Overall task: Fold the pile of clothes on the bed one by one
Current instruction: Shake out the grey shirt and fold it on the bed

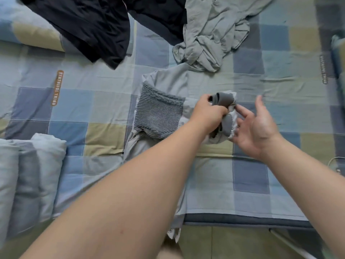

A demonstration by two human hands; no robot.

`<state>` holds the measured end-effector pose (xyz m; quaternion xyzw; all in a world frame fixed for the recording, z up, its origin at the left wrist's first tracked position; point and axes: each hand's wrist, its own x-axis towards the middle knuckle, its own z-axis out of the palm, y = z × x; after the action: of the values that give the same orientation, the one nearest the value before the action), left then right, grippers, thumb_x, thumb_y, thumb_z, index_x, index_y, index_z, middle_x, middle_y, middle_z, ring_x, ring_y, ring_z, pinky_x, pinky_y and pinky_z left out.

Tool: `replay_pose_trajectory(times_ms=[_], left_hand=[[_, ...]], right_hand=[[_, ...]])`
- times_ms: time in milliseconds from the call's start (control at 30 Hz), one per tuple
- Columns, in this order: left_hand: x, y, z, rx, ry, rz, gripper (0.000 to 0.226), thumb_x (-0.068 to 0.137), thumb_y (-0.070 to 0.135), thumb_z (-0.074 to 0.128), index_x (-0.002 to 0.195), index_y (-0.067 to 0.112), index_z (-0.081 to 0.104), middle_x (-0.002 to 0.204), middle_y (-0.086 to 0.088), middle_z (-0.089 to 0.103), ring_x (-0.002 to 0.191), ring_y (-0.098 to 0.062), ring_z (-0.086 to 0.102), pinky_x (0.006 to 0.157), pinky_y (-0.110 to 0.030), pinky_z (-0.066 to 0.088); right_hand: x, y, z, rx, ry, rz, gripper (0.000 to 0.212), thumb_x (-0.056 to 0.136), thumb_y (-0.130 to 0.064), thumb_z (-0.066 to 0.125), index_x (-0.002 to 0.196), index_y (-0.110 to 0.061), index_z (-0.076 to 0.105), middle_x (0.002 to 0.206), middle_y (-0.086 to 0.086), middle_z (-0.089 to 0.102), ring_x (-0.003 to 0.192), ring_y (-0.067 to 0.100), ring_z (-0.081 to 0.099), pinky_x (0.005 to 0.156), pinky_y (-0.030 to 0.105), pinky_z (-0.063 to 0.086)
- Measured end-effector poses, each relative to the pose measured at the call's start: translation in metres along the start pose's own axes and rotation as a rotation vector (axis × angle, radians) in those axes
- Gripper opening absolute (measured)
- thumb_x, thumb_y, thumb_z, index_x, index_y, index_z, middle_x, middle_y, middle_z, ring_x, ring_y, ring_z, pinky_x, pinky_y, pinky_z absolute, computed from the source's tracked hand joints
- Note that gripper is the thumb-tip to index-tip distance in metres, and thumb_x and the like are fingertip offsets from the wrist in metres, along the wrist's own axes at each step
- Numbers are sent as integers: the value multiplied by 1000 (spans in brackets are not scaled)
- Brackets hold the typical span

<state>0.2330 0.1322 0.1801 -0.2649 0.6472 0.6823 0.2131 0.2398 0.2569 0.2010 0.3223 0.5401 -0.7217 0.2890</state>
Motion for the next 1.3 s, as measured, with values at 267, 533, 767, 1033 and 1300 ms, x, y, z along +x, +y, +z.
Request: replay_pose_trajectory(times_ms=[267,533,767,1033,1300], left_hand=[[25,-33,-143,213,294,-18,30,86,-1,64,110,16,57,107,-7,64,98,-23,61,83,-30,49],[62,-83,-209,737,406,6,63,94,22,56,152,23,31,153,-8,43,138,-31,41,109,-41,36],[123,-159,-172,1296,127,421,57,100,53,36,155,37,32,169,0,12,155,-28,6,123,-53,9],[188,-235,-185,1460,304,627,62,95,60,33,155,43,29,168,1,17,155,-29,12,121,-62,7],[186,-228,-182,1457,318,600,64,94,58,31,156,44,25,169,3,12,156,-27,7,122,-61,2]], right_hand=[[38,41,59,-282,-95,97,64,98,-71,23,131,-29,59,134,1,63,125,23,56,110,51,38],[97,94,69,-1054,-12,-240,48,103,-34,51,149,-22,46,154,1,44,143,16,38,118,33,28],[187,145,65,-1715,162,-540,64,101,-53,39,158,-42,12,169,-4,-10,154,27,-11,119,60,-3],[271,216,49,-1723,309,-786,70,94,-60,33,158,-35,23,169,5,10,154,38,6,119,66,9],[263,206,54,-1743,300,-707,74,90,-61,24,159,-37,15,169,4,2,155,35,1,120,64,7]])
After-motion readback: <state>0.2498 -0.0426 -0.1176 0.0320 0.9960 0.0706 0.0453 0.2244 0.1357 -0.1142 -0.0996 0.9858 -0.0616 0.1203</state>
